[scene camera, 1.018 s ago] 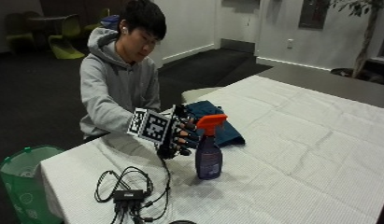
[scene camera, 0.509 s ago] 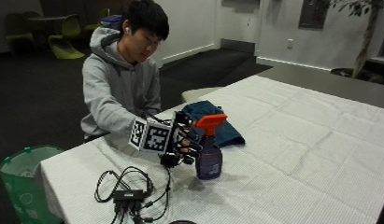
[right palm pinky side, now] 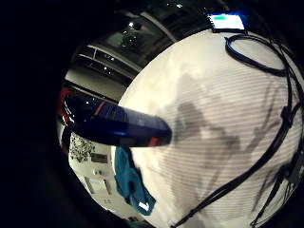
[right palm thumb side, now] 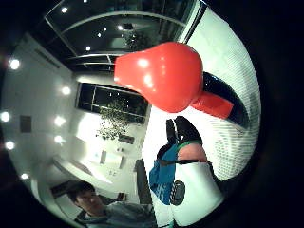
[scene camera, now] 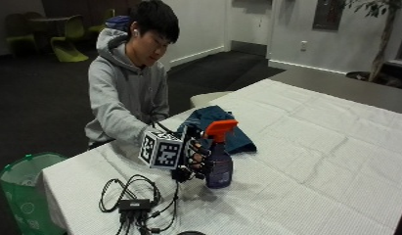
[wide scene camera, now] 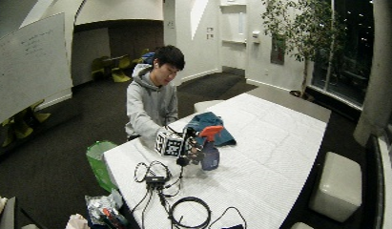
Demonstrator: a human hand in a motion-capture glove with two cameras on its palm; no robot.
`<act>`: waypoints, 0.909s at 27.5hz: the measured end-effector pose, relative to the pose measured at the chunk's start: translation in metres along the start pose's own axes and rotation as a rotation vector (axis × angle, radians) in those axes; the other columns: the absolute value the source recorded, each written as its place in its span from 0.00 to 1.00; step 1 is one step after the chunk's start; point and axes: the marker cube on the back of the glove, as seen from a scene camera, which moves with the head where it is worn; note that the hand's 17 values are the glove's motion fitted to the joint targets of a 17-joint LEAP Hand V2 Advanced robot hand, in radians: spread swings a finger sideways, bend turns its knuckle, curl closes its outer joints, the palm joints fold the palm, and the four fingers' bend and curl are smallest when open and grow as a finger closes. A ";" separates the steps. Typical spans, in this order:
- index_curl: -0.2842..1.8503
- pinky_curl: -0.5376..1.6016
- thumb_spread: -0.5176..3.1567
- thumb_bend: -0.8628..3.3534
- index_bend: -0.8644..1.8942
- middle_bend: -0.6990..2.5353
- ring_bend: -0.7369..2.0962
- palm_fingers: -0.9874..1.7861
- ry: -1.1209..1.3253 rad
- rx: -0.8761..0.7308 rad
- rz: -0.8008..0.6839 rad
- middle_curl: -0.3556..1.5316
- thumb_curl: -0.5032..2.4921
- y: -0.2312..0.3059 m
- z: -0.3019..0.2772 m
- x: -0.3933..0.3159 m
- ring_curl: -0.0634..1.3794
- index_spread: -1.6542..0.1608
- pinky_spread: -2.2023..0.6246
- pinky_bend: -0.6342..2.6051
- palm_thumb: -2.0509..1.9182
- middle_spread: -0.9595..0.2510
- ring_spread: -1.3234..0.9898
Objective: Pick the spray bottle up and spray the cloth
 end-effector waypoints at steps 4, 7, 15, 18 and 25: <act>0.22 0.41 0.39 0.20 0.36 0.30 0.41 0.40 -0.026 -0.011 0.025 0.37 0.32 0.000 0.008 0.003 0.23 0.72 0.86 0.36 0.72 0.78 0.57; 0.22 0.41 0.39 0.20 0.36 0.30 0.41 0.40 -0.048 -0.018 0.045 0.37 0.32 -0.002 0.013 0.004 0.23 0.72 0.86 0.36 0.72 0.78 0.57; 0.22 0.41 0.39 0.20 0.36 0.30 0.41 0.40 -0.093 -0.005 0.095 0.37 0.32 -0.014 0.020 0.006 0.23 0.73 0.86 0.36 0.73 0.79 0.57; 0.22 0.41 0.39 0.20 0.36 0.31 0.41 0.40 -0.101 -0.006 0.104 0.37 0.32 -0.014 0.024 0.008 0.23 0.73 0.86 0.36 0.73 0.79 0.57; 0.22 0.41 0.39 0.20 0.36 0.31 0.41 0.40 -0.132 -0.014 0.125 0.37 0.32 -0.015 0.033 0.008 0.24 0.73 0.86 0.35 0.72 0.79 0.58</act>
